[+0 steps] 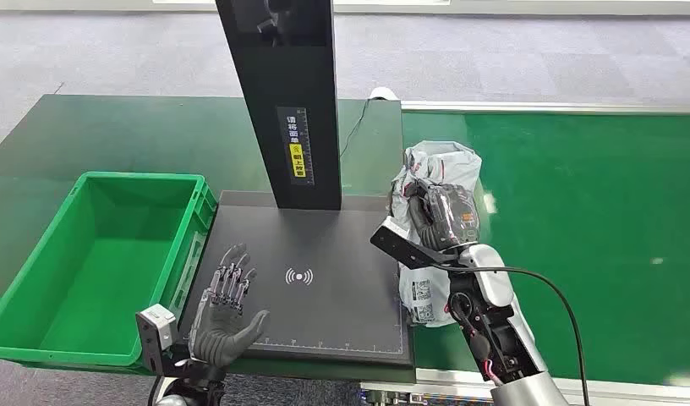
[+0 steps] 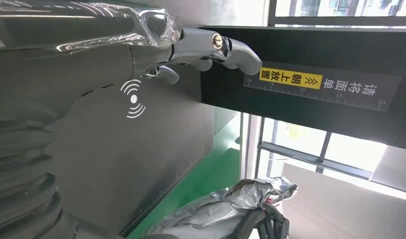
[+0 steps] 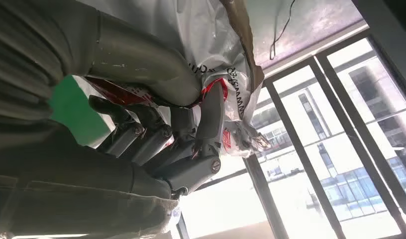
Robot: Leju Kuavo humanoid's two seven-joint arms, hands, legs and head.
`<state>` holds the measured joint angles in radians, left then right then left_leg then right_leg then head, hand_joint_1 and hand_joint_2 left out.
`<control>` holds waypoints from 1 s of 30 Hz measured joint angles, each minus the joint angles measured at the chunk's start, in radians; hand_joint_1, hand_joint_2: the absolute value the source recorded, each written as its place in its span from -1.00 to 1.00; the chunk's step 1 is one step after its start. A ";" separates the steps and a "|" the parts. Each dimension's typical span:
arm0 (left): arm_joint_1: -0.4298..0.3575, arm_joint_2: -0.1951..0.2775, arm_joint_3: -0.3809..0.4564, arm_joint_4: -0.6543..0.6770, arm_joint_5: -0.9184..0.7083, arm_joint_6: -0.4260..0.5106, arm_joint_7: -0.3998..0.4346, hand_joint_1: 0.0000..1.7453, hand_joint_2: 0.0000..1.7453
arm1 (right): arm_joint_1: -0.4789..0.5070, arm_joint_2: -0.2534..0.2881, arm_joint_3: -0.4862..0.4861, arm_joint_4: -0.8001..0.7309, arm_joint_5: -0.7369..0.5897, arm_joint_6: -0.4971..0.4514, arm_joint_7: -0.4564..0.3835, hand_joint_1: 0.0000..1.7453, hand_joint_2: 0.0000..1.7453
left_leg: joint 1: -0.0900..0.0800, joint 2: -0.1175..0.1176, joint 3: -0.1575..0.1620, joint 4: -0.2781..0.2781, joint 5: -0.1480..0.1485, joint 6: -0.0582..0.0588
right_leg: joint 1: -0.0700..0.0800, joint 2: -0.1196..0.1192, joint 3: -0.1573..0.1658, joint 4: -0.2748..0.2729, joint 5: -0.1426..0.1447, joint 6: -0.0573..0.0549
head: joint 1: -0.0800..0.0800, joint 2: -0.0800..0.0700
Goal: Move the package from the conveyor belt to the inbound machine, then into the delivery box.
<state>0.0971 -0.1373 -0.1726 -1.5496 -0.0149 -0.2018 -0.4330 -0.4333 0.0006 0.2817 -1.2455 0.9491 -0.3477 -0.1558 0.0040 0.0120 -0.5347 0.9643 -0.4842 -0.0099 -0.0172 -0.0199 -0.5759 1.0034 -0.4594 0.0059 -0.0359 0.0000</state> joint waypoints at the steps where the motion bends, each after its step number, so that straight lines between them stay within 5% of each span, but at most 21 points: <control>1: 0.000 0.000 0.000 0.000 0.000 0.000 0.000 -1.00 1.00 | 0.001 0.001 -0.001 -0.002 0.000 0.000 0.000 1.00 1.00 | 0.000 0.000 0.000 0.000 0.000 0.000 | 0.000 0.000 0.000 0.000 0.000 0.000 | 0.000 0.000; 6: -0.001 0.000 0.001 0.000 0.002 0.000 -0.001 -1.00 1.00 | 0.008 0.005 -0.009 -0.017 -0.032 -0.045 -0.039 1.00 1.00 | 0.000 0.000 0.000 0.000 0.000 0.000 | 0.000 0.000 0.000 0.000 0.000 0.000 | 0.000 0.000; 13: -0.022 -0.002 -0.003 0.008 0.023 0.008 -0.003 -1.00 1.00 | 0.040 0.014 -0.022 -0.107 -0.245 -0.250 -0.267 1.00 1.00 | 0.000 0.000 0.000 0.000 0.000 0.000 | 0.000 0.000 0.000 0.000 0.000 0.000 | 0.000 0.000; 17: -0.047 0.000 -0.007 0.022 0.053 0.012 -0.023 -1.00 1.00 | 0.070 0.015 0.018 -0.160 -0.410 -0.079 -0.376 1.00 1.00 | 0.000 0.001 0.000 0.000 0.000 0.000 | 0.000 0.000 0.000 0.000 0.000 0.000 | 0.000 0.000; 20: -0.066 0.004 -0.015 0.035 0.069 0.005 -0.035 -1.00 1.00 | 0.091 0.015 0.108 -0.165 -0.358 0.060 -0.398 1.00 1.00 | 0.001 0.000 0.000 0.000 0.000 0.000 | 0.001 0.000 0.000 0.000 0.000 0.000 | 0.000 0.000; 30: -0.116 0.012 -0.035 0.076 0.076 -0.001 -0.057 -1.00 1.00 | 0.076 0.009 0.334 -0.076 -0.315 0.173 -0.406 1.00 1.00 | 0.001 0.000 -0.001 0.000 0.000 0.000 | 0.001 0.000 0.000 0.000 0.000 0.000 | 0.000 0.000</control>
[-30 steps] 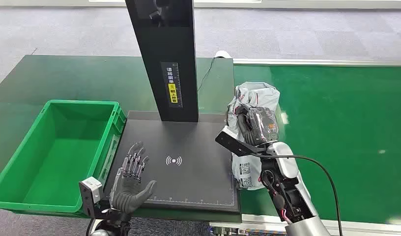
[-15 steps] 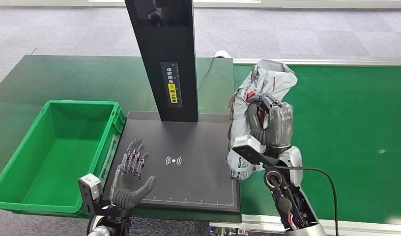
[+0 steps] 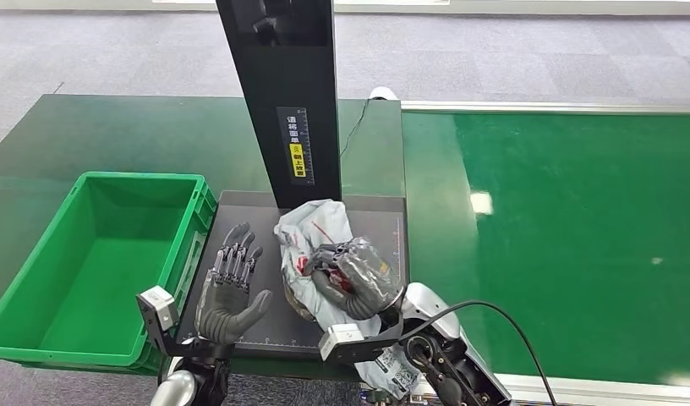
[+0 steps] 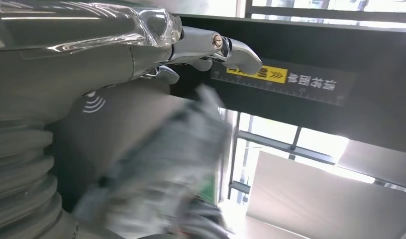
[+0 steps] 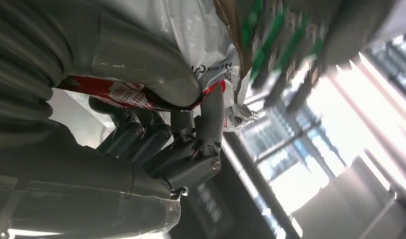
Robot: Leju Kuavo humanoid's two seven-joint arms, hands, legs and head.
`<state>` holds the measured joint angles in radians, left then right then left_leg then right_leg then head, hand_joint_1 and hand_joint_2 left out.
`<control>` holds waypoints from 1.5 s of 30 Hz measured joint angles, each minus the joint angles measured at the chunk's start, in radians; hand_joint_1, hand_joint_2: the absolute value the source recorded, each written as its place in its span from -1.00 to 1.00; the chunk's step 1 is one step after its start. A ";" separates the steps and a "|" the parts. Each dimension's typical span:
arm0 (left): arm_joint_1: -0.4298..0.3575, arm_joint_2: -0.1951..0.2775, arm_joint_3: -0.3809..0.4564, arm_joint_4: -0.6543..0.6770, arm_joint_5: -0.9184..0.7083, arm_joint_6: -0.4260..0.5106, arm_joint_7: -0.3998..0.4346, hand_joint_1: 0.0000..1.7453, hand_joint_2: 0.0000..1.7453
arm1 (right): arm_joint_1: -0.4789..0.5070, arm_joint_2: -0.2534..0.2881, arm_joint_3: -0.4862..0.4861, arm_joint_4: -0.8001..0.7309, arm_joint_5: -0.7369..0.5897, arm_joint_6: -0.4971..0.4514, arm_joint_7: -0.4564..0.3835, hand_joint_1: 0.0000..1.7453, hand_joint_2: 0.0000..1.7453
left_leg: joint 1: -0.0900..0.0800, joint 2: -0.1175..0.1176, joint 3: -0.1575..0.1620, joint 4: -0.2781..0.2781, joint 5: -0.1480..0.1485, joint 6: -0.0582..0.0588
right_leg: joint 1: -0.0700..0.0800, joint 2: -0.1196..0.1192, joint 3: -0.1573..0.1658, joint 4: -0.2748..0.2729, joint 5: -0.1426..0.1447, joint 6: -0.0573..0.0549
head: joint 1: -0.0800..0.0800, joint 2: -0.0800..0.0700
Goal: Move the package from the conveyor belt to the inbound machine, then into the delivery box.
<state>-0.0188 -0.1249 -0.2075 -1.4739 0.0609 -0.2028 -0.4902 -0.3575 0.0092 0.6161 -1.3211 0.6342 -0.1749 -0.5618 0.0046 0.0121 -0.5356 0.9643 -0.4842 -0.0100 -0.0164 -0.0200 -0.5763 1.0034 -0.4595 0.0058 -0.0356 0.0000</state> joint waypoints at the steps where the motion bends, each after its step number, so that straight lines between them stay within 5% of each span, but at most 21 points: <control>1: -0.004 0.000 0.000 0.002 0.000 0.001 -0.002 -1.00 1.00 | -0.006 0.000 0.015 0.013 0.002 0.012 0.002 1.00 1.00 | 0.000 0.000 0.000 0.000 0.000 0.000 | 0.000 0.000 0.000 0.000 0.000 0.000 | 0.000 0.000; 12: -0.019 0.001 -0.001 0.016 -0.029 0.065 -0.020 -1.00 1.00 | -0.061 -0.002 0.088 0.097 0.040 0.092 0.052 1.00 1.00 | 0.000 0.000 0.000 0.000 0.000 0.000 | 0.000 0.000 0.000 0.000 0.000 0.000 | 0.000 0.000; 13: -0.019 0.001 -0.001 0.016 -0.045 0.092 -0.026 -1.00 1.00 | -0.074 -0.001 0.099 0.108 0.063 0.107 0.069 0.65 1.00 | 0.000 0.000 0.000 0.000 0.000 0.000 | 0.000 0.000 0.000 0.000 0.000 0.000 | 0.000 0.000; 16: -0.019 0.000 0.001 0.012 -0.078 0.170 -0.038 -1.00 1.00 | -0.127 0.013 0.141 0.161 0.147 0.141 0.135 -0.85 1.00 | 0.000 0.000 0.000 0.000 0.000 0.000 | 0.000 0.000 0.000 0.000 0.000 0.000 | 0.000 0.000; 17: -0.018 0.000 0.003 0.008 -0.091 0.199 -0.041 -1.00 1.00 | -0.150 0.023 0.155 0.185 0.171 0.144 0.155 -1.00 1.00 | 0.000 0.000 0.000 0.000 0.000 0.000 | 0.000 0.000 0.000 0.000 0.000 0.000 | 0.000 0.000; 21: -0.012 0.000 0.009 -0.019 -0.211 0.357 -0.057 -1.00 1.00 | -0.231 0.074 0.183 0.283 0.168 0.069 0.144 -1.00 -1.00 | 0.000 0.000 0.001 0.000 0.001 0.000 | 0.000 0.000 0.000 0.000 0.000 0.000 | 0.000 0.000; 27: -0.016 -0.002 0.004 -0.030 -0.213 0.392 -0.059 -1.00 1.00 | -0.254 0.129 0.116 0.330 -0.162 -0.057 -0.091 -1.00 -1.00 | 0.000 0.000 0.000 0.000 0.001 0.000 | 0.000 0.000 0.000 0.000 0.000 0.000 | 0.000 0.000; 38: -0.018 -0.004 -0.008 -0.022 -0.202 0.391 -0.063 -1.00 1.00 | -0.236 0.161 0.054 0.335 -0.230 -0.041 -0.107 -1.00 -1.00 | 0.000 0.000 0.001 0.000 0.000 0.000 | 0.000 0.000 0.000 0.000 0.000 0.000 | 0.000 0.000; 45: -0.038 -0.006 -0.025 -0.006 -0.177 0.379 -0.063 -1.00 1.00 | -0.216 0.179 0.000 0.318 -0.639 0.152 -0.085 -1.00 -1.00 | 0.000 0.000 0.001 0.000 0.000 0.000 | 0.000 0.000 0.000 0.000 0.000 0.000 | 0.000 0.000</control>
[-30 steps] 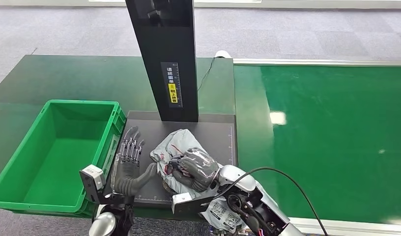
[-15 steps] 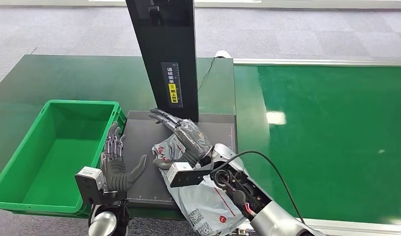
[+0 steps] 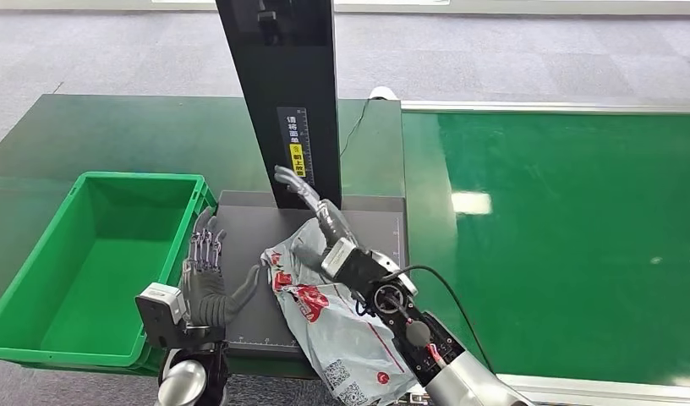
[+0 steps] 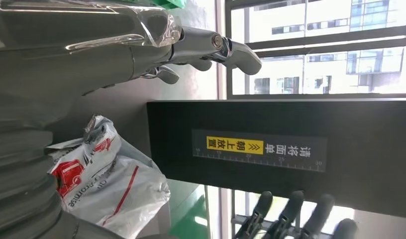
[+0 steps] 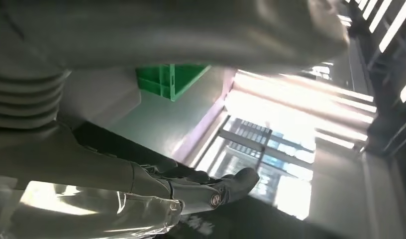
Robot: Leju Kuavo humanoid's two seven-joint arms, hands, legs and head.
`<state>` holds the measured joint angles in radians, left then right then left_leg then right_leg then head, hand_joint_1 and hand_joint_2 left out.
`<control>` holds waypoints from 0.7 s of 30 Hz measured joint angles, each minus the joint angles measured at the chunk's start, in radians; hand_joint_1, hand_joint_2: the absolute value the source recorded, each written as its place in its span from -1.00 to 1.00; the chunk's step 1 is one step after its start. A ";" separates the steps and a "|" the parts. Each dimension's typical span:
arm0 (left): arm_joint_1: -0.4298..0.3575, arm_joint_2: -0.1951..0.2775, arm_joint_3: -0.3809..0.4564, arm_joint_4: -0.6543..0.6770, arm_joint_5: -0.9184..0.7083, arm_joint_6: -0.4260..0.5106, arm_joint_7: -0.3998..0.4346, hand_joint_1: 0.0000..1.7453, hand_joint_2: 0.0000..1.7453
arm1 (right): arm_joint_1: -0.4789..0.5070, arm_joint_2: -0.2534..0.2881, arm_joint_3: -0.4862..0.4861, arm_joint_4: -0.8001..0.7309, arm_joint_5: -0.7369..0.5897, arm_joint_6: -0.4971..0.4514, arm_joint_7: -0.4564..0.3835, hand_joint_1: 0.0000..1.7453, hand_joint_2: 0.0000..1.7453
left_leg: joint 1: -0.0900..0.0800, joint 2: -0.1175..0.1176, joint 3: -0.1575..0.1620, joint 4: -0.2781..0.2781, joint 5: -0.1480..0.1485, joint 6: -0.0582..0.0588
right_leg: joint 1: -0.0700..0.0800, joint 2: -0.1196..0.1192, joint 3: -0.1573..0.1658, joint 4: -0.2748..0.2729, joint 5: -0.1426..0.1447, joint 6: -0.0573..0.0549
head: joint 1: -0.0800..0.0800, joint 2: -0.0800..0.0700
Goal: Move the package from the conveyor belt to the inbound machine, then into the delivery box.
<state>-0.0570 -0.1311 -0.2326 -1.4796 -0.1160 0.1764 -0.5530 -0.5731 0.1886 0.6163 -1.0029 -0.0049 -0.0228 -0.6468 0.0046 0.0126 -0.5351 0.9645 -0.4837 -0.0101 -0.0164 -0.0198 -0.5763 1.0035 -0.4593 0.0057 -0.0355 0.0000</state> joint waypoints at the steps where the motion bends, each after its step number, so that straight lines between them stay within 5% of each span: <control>1: -0.001 0.000 -0.001 0.002 0.003 0.002 0.001 -1.00 1.00 | 0.003 0.006 -0.016 0.002 -0.054 0.018 0.028 -1.00 -1.00 | 0.000 0.000 0.000 0.000 0.000 0.000 | 0.000 0.000 0.000 0.000 0.000 0.000 | 0.000 0.000; 4: 0.000 0.000 -0.001 0.006 0.010 0.004 0.003 -1.00 1.00 | 0.013 0.018 -0.054 0.007 -0.142 0.054 0.080 -1.00 -1.00 | 0.000 0.000 0.000 0.000 0.000 0.000 | 0.000 0.000 0.000 0.000 0.000 0.000 | 0.000 0.000; 8: 0.000 0.001 -0.002 0.009 0.032 -0.015 0.004 -1.00 1.00 | 0.018 0.024 -0.079 0.009 -0.147 0.057 0.084 -1.00 1.00 | 0.000 0.000 0.000 0.000 0.000 0.000 | 0.000 0.000 0.000 0.000 0.000 0.000 | 0.000 0.000; 14: 0.042 0.012 -0.017 -0.038 0.260 -0.475 0.027 -1.00 1.00 | 0.159 -0.015 -0.166 -0.216 -0.005 -0.011 0.128 -1.00 1.00 | 0.000 -0.001 -0.001 0.000 -0.001 0.000 | 0.000 0.000 -0.001 0.000 0.000 0.000 | 0.000 0.000; 21: 0.045 0.013 -0.093 -0.086 0.096 -0.528 0.048 -1.00 1.00 | 0.305 -0.024 -0.308 -0.395 0.056 -0.049 0.129 -1.00 1.00 | -0.001 0.000 -0.001 0.000 -0.003 0.000 | -0.001 0.000 -0.001 -0.001 0.000 0.000 | 0.000 0.000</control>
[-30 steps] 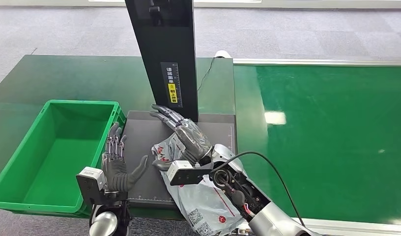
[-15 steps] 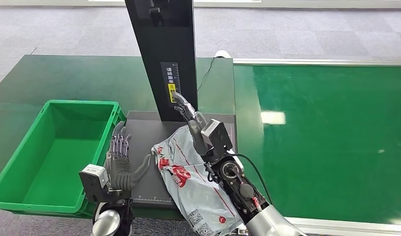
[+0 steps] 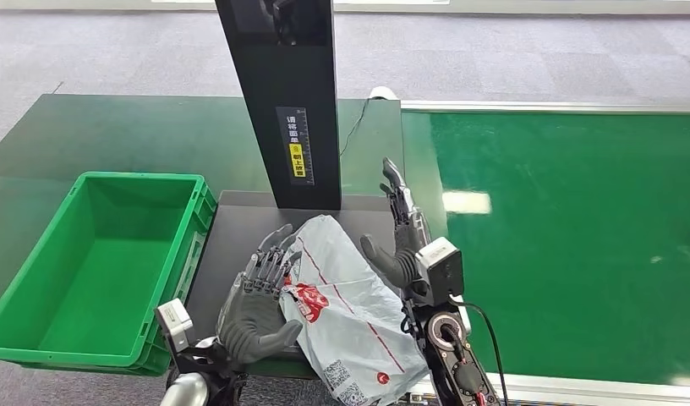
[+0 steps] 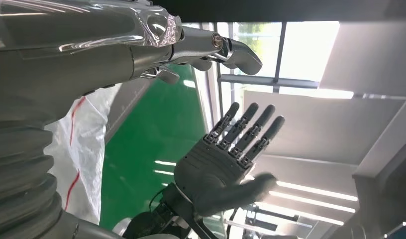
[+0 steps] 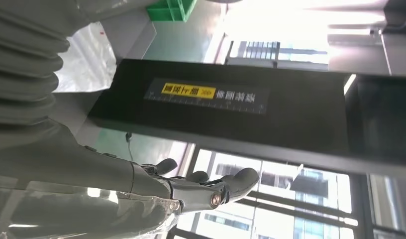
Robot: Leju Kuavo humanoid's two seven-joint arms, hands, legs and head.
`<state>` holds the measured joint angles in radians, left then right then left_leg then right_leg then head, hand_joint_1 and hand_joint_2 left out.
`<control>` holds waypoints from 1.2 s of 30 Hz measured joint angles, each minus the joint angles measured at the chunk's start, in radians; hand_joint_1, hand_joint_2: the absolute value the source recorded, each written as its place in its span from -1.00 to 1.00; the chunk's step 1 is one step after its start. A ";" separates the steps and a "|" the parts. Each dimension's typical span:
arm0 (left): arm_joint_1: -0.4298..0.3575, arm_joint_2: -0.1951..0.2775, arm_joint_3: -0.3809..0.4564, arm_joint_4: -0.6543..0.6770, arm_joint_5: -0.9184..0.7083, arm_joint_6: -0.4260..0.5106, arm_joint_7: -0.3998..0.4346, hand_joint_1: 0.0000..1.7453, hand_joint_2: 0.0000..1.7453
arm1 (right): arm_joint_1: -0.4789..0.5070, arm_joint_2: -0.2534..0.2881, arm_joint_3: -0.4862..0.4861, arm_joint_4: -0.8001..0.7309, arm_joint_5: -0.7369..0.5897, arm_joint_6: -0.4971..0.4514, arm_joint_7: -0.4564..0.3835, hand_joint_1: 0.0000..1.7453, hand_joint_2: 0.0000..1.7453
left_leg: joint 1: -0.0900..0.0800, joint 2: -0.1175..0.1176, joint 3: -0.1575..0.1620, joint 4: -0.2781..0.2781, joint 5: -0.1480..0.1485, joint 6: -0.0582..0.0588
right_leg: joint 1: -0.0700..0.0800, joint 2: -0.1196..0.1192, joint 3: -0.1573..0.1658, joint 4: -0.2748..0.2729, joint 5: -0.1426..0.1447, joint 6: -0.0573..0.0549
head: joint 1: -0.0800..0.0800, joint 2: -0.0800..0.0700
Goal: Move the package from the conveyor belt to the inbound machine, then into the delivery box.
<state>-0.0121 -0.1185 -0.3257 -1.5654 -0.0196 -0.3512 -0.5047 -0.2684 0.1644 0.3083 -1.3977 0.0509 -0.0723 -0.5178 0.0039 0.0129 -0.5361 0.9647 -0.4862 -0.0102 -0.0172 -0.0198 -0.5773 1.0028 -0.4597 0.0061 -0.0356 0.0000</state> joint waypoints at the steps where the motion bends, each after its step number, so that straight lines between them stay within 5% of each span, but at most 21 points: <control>1: -0.001 0.000 -0.008 -0.001 -0.002 0.001 0.000 -1.00 1.00 | 0.008 0.000 -0.009 -0.007 0.000 0.000 -0.002 -1.00 1.00 | 0.000 0.000 0.000 0.000 0.000 0.000 | 0.000 0.000 0.000 0.000 0.000 0.000 | 0.000 0.000; 12: -0.003 0.000 -0.035 -0.006 -0.019 0.005 0.000 -1.00 1.00 | 0.026 0.000 -0.041 -0.033 0.005 -0.005 -0.006 -1.00 1.00 | 0.000 0.000 0.001 0.000 0.001 0.000 | 0.001 0.000 0.000 0.000 0.000 0.000 | 0.000 0.000; 20: -0.069 0.043 -0.198 0.055 -0.564 0.088 0.060 -1.00 1.00 | 0.070 0.001 -0.083 -0.055 0.135 -0.135 0.000 -1.00 1.00 | 0.000 0.000 0.001 0.000 0.001 0.000 | 0.000 0.000 0.000 0.000 0.000 0.000 | 0.000 0.000; 27: -0.157 0.060 -0.331 0.210 -0.778 0.084 0.255 -1.00 1.00 | 0.131 0.009 -0.145 -0.110 0.185 -0.149 0.020 -1.00 1.00 | 0.000 0.000 0.001 0.000 0.001 0.000 | 0.000 0.000 0.001 0.000 0.000 0.000 | 0.000 0.000; 36: -0.177 0.051 -0.369 0.296 -0.964 0.083 0.386 -1.00 1.00 | 0.178 0.027 -0.169 -0.150 0.200 -0.147 0.026 -1.00 1.00 | 0.000 0.000 0.001 0.000 0.000 0.000 | 0.000 0.000 0.002 0.000 0.000 0.000 | 0.000 0.000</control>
<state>-0.1893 -0.0674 -0.6947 -1.2693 -0.9833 -0.2684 -0.1186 -0.0907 0.1917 0.1391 -1.5476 0.2505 -0.2189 -0.4919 0.0042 0.0130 -0.5351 0.9647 -0.4860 -0.0100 -0.0170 -0.0194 -0.5758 1.0029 -0.4597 0.0061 -0.0356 0.0000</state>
